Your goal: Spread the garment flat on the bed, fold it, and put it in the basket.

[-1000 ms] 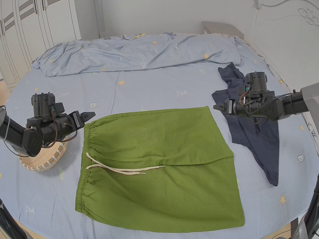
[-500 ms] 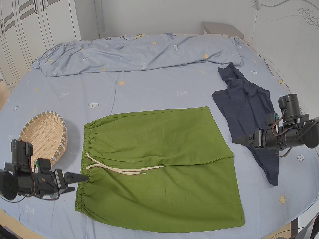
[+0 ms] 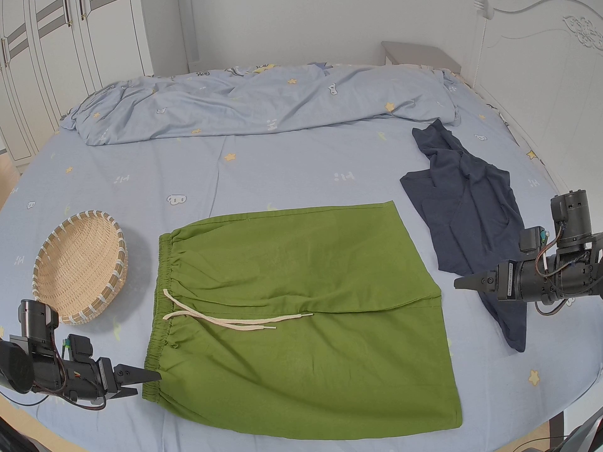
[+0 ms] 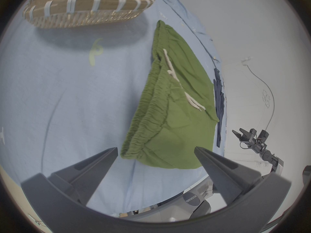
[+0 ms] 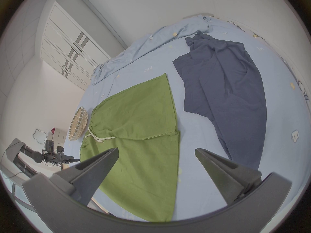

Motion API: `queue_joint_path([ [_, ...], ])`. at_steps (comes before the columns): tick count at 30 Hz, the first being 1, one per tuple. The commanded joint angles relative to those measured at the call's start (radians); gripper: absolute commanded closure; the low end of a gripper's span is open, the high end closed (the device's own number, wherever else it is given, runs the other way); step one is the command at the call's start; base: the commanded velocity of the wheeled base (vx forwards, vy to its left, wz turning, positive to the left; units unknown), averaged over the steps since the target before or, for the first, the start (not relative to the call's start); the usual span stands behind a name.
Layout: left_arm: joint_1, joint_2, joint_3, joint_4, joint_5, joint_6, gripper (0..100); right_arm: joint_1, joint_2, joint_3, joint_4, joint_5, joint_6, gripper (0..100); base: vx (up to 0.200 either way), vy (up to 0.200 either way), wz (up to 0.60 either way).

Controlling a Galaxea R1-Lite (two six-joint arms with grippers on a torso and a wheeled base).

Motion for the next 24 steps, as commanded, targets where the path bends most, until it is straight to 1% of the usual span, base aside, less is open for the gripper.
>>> queue_joint_path([
  [1,0.041,0.106,-0.006,-0.005,-0.005,0.025,0,0.026,-0.008,0.009,-0.001,-0.002,0.002,0,0.000,0.000,0.00],
  [5,0.029,0.126,-0.015,-0.009,-0.017,0.022,0,0.041,-0.012,0.018,-0.001,-0.004,0.002,0,0.000,0.000,0.00],
  [8,0.004,0.138,-0.017,-0.012,-0.035,0.019,0,0.041,-0.012,0.018,-0.001,-0.004,0.002,0,0.000,0.000,0.00],
  [11,-0.019,0.160,-0.021,-0.037,-0.035,0.019,0,0.041,-0.012,0.018,-0.001,-0.004,0.004,0,0.000,0.000,0.00],
  [18,-0.020,0.209,-0.041,-0.062,-0.035,0.019,0,0.041,-0.012,0.018,-0.001,-0.004,0.004,0,0.000,0.000,0.00],
  [24,-0.022,0.212,-0.049,-0.062,-0.035,0.019,0,0.041,-0.010,0.019,-0.001,-0.004,0.004,0,0.000,0.000,0.00],
])
